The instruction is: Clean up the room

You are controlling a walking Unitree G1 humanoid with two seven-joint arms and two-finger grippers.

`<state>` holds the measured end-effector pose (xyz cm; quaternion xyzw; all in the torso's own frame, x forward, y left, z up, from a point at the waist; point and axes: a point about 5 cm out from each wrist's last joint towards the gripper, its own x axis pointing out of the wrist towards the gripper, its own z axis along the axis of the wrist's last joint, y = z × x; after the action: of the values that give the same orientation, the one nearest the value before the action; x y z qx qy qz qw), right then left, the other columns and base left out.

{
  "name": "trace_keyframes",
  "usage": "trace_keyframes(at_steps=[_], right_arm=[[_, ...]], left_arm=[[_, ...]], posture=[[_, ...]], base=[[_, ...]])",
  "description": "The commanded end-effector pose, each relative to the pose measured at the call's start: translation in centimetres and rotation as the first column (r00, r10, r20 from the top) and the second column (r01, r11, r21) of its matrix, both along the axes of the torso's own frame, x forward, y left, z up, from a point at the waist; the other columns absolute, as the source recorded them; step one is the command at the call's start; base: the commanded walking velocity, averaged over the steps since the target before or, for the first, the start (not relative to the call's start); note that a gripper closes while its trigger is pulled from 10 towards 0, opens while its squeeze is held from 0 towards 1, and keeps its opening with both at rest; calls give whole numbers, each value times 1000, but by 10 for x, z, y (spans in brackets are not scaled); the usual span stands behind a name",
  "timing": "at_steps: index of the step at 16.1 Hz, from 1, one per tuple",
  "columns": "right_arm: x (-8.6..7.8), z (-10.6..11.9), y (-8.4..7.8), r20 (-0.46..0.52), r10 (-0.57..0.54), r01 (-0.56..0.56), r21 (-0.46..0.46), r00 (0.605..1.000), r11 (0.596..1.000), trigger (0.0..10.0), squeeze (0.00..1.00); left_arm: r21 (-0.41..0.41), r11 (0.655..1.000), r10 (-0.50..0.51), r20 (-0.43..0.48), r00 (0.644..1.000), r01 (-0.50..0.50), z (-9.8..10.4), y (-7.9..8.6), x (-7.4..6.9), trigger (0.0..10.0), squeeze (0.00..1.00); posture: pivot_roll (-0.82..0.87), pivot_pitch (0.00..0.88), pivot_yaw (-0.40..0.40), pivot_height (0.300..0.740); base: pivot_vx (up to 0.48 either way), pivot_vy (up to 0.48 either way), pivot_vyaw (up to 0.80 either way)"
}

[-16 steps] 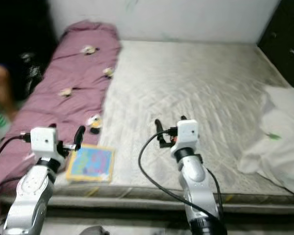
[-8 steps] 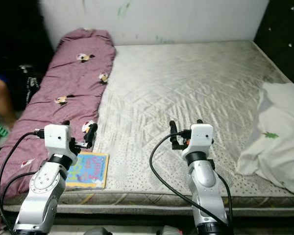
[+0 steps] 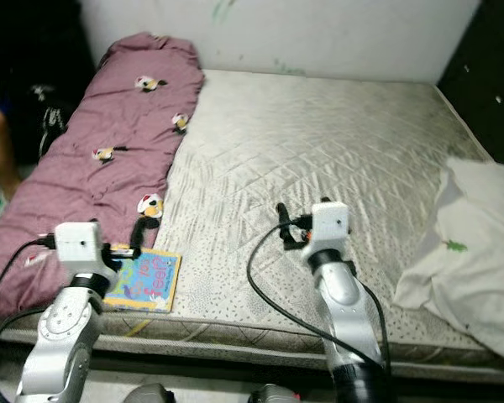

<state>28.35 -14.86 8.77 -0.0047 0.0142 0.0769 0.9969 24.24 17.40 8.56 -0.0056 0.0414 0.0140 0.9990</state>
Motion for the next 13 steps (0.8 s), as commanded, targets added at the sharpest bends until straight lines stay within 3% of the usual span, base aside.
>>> trace_keyframes(at_steps=[1, 8, 10, 13], right_arm=[[3, 0, 3, -7, 19, -19, 10, 1000, 1000, 10000, 0], [4, -2, -7, -22, -57, 57, 1, 998, 998, 10000, 0], [2, -3, -7, -24, -67, 67, 0, 997, 998, 10000, 0], [0, -2, -6, -15, -71, 71, 8, 997, 997, 10000, 0]], left_arm=[[6, 1000, 16, 27, 999, -16, 5, 1, -1, 10000, 0], [28, 999, -20, 0, 1000, 20, 2, -5, -5, 10000, 0], [33, 998, -44, -3, 999, 44, 2, -8, -3, 10000, 0], [33, 998, -59, -10, 998, 60, 0, -8, -2, 10000, 0]], posture=[[67, 0, -80, 740], [43, 0, -59, 740], [33, 0, -51, 740], [25, 0, -42, 740]], base=[[0, 0, 0], [0, 0, 0], [0, 0, -800], [0, -185, -133]])
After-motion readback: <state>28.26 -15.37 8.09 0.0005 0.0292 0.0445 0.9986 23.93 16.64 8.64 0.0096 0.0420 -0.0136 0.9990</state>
